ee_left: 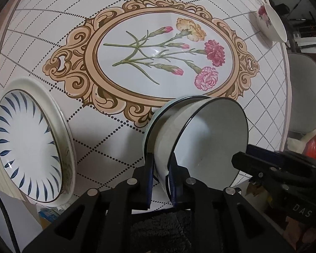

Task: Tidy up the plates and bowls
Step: 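Carry the white bowl with both tools into the teal bowl, release, then move both tools to the pink-flower bowl and grip its rim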

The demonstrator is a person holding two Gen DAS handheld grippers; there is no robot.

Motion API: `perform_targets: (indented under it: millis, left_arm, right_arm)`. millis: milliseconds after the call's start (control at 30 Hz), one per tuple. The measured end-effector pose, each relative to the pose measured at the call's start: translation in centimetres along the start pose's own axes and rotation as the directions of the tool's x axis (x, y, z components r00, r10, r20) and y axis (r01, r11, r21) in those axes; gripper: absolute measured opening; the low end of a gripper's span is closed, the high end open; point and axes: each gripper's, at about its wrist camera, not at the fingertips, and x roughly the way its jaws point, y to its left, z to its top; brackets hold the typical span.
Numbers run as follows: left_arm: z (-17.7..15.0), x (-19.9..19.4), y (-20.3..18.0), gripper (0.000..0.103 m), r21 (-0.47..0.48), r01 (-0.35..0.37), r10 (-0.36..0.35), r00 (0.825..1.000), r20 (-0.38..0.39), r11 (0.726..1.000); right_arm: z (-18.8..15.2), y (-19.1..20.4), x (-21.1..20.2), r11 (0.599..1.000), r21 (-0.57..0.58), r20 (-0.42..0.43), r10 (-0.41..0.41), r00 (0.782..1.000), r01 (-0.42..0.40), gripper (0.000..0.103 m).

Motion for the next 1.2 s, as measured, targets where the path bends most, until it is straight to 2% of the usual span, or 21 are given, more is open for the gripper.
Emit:
perform_targets:
  millis: [67,133,333,400,433,467,500,533,700,767,867,933,1000,1100,1200]
  left_arm:
    - [0.0,-0.3,-0.2,0.022,0.006,-0.036,0.036,0.999,0.008,0.999]
    - [-0.1,-0.8,-0.5,0.023,0.025,-0.091,0.090,0.995,0.034,0.996]
    - [-0.3,-1.4,0.1,0.023,0.024,-0.131,0.130,0.990,0.051,0.991]
    - [-0.4,-2.0,0.0,0.029,0.023,-0.154,0.152,0.985,0.076,0.988]
    - [-0.4,-2.4,-0.1,0.050,0.020,-0.160,0.158,0.983,0.092,0.987]
    - [-0.3,-2.9,-0.2,0.077,0.022,-0.161,0.158,0.981,0.111,0.987]
    - [-0.1,-3.5,-0.3,0.085,0.020,-0.166,0.162,0.978,0.134,0.986]
    - [0.1,-4.2,-0.6,0.089,0.018,-0.171,0.166,0.973,0.159,0.985]
    - [3.0,-6.6,-3.2,0.090,0.048,-0.168,0.153,0.963,0.223,0.985]
    - [5.3,-7.4,-5.3,0.090,0.079,-0.183,0.158,0.955,0.250,0.980]
    - [9.2,-8.4,-8.6,0.090,0.108,-0.184,0.149,0.951,0.269,0.977]
    - [12.3,-8.8,-10.7,0.090,0.117,-0.152,0.114,0.951,0.288,0.981]
    - [15.2,-8.9,-12.5,0.090,0.128,-0.110,0.068,0.954,0.293,0.986]
    - [20.4,-8.1,-15.8,0.090,0.153,-0.026,-0.015,0.964,0.265,0.988]
    - [24.5,-6.4,-18.9,0.086,0.180,0.029,-0.070,0.972,0.225,0.983]
  right_arm:
    - [0.0,0.1,-0.1,1.000,-0.006,0.003,0.000,1.000,0.000,0.036]
    - [0.1,0.2,-0.1,1.000,-0.011,0.002,0.004,1.000,-0.003,0.036]
    - [0.3,0.5,-0.5,0.999,-0.033,0.010,0.005,1.000,-0.005,0.036]
    - [0.3,0.6,-0.9,0.999,-0.041,0.016,-0.002,1.000,0.003,0.039]
    - [0.3,0.5,-1.1,0.999,-0.044,0.020,-0.007,1.000,0.008,0.052]
    - [0.3,0.5,-1.5,0.999,-0.046,0.033,-0.008,0.999,0.010,0.063]
    - [0.3,0.3,-1.8,0.999,-0.047,0.043,-0.009,0.999,0.011,0.087]
    - [0.4,0.2,-2.2,0.999,-0.048,0.056,-0.010,0.998,0.012,0.101]
    - [1.6,-1.7,-5.7,0.999,-0.008,0.156,-0.042,0.987,0.043,0.103]
    - [2.6,-3.1,-7.4,0.997,0.022,0.207,-0.074,0.976,0.071,0.103]
    - [4.4,-6.0,-10.5,0.989,0.079,0.287,-0.140,0.948,0.122,0.103]
    - [5.9,-8.3,-11.9,0.984,0.118,0.280,-0.158,0.947,0.130,0.103]
    - [7.8,-11.5,-13.6,0.982,0.179,0.305,-0.111,0.946,0.057,0.103]
    - [11.0,-16.7,-15.6,0.961,0.267,0.358,-0.037,0.933,-0.064,0.103]
    - [14.3,-20.5,-16.5,0.944,0.309,0.383,-0.014,0.924,-0.114,0.102]
